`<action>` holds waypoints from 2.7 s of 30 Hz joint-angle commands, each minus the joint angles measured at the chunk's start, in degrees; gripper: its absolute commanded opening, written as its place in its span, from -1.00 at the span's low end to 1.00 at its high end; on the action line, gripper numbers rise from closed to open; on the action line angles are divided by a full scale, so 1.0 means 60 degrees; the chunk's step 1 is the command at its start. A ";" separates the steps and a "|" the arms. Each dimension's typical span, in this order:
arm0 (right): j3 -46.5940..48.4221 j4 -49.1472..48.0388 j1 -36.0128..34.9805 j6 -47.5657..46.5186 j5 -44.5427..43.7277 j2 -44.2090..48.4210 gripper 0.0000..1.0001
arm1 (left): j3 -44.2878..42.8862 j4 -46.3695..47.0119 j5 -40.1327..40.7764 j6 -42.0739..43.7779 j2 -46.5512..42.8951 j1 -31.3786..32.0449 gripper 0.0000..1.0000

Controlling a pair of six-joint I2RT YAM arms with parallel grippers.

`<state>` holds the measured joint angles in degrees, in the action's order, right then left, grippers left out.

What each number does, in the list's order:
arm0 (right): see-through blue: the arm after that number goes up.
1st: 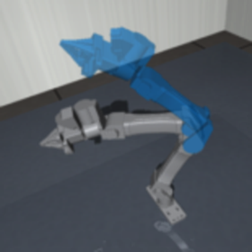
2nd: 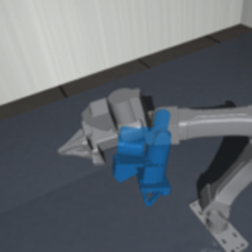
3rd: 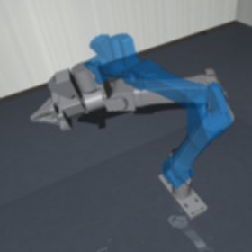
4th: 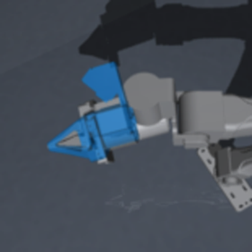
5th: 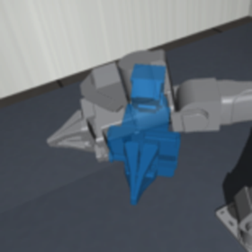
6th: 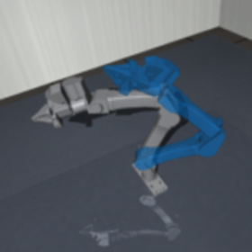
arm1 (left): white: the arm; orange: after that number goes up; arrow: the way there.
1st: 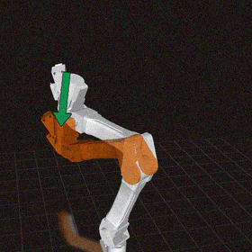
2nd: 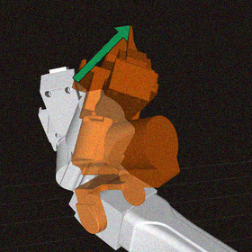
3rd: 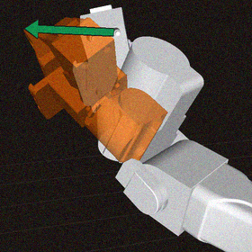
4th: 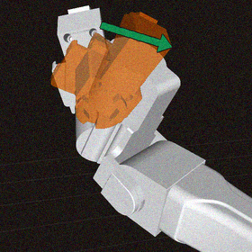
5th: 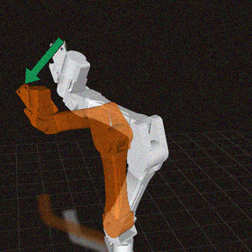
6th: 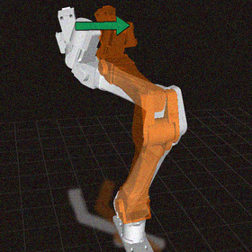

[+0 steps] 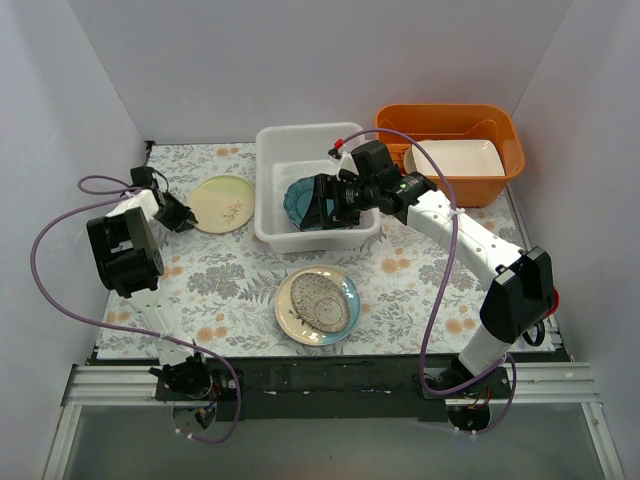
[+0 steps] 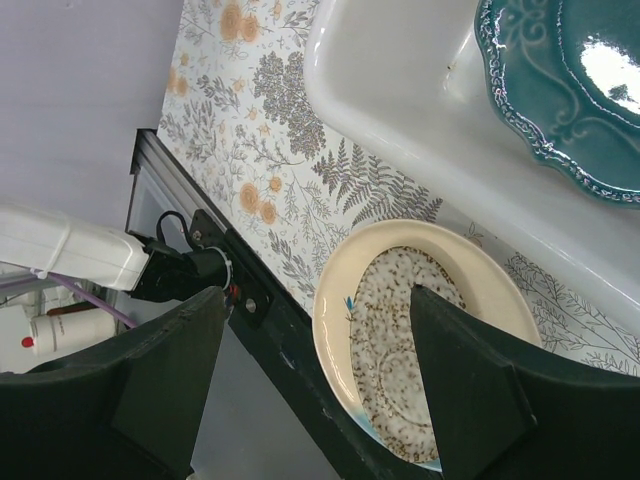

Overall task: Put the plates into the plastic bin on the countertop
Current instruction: Move the plate to the center of the board, then pick up the plate at the center of the board.

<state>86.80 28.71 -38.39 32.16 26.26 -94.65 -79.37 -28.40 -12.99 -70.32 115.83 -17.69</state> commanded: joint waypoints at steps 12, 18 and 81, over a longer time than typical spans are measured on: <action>0.0503 0.0401 -0.0178 -0.0189 -0.0466 0.0175 0.62 | 0.0541 -0.1169 0.1916 0.0807 -0.0246 0.0268 -1.00; 0.0576 0.0269 -0.0515 -0.0132 -0.0320 -0.0103 0.61 | 0.1494 -0.1374 0.1873 0.1085 -0.1285 0.0254 -1.00; 0.2069 -0.0524 -0.3459 0.0221 -0.0975 -0.3516 0.58 | 0.4645 -0.1990 0.3980 0.0808 -0.4684 0.0488 -0.24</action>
<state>94.65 25.76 -58.13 33.10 24.47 -114.10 -51.88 -39.07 10.07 -65.39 89.58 -15.05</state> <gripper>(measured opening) 0.794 0.344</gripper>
